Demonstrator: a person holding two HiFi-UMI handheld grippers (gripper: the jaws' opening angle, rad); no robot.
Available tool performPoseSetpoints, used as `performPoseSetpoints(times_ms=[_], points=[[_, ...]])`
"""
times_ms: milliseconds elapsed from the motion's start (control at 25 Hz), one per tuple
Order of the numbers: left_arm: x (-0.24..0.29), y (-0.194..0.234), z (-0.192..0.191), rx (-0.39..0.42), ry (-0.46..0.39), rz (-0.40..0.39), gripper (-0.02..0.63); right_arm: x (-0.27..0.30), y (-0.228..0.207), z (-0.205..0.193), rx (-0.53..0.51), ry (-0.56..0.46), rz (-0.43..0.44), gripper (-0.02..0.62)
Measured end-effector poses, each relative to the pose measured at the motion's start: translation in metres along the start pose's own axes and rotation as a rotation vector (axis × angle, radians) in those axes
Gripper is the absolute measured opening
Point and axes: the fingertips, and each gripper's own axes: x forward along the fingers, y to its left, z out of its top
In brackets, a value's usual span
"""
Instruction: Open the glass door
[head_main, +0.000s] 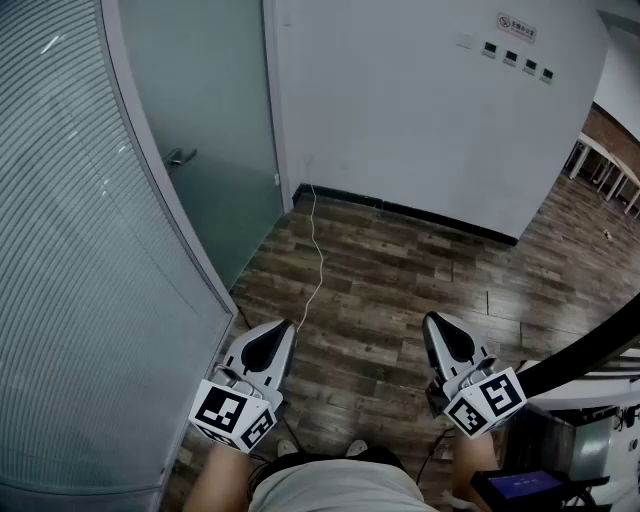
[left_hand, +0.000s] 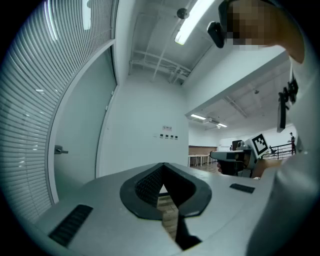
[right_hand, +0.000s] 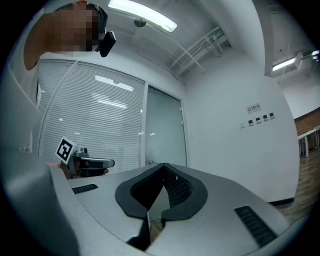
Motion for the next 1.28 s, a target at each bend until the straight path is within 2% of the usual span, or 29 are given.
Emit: performPoseSetpoints(times_ms=[160,320,480,800,1080,1280], points=[[0.009,-0.029,-0.020,0.011,-0.003,0.017,-0.001,-0.022,-0.018,-0.020,0.000,0.009,0.010,0.000],[0.030,-0.056,-0.010,0.024,-0.002,0.026,-0.002,-0.028,-0.046,-0.018,0.018,0.037,0.039,0.000],[0.039,-0.062,-0.011,0.014,-0.001,0.046,-0.002,-0.029,-0.056,-0.021,0.024,0.051,0.068,0.000],[0.066,-0.044,-0.021,0.020,0.004,0.044,-0.001,-0.008,-0.077,-0.036,-0.004,0.048,0.069,0.002],[0.114,-0.010,-0.017,0.017,0.008,0.031,-0.001,0.032,-0.099,-0.037,-0.003,0.044,0.071,0.000],[0.149,0.030,-0.015,0.013,0.009,0.037,-0.002,0.077,-0.120,-0.038,-0.007,0.043,0.076,0.000]])
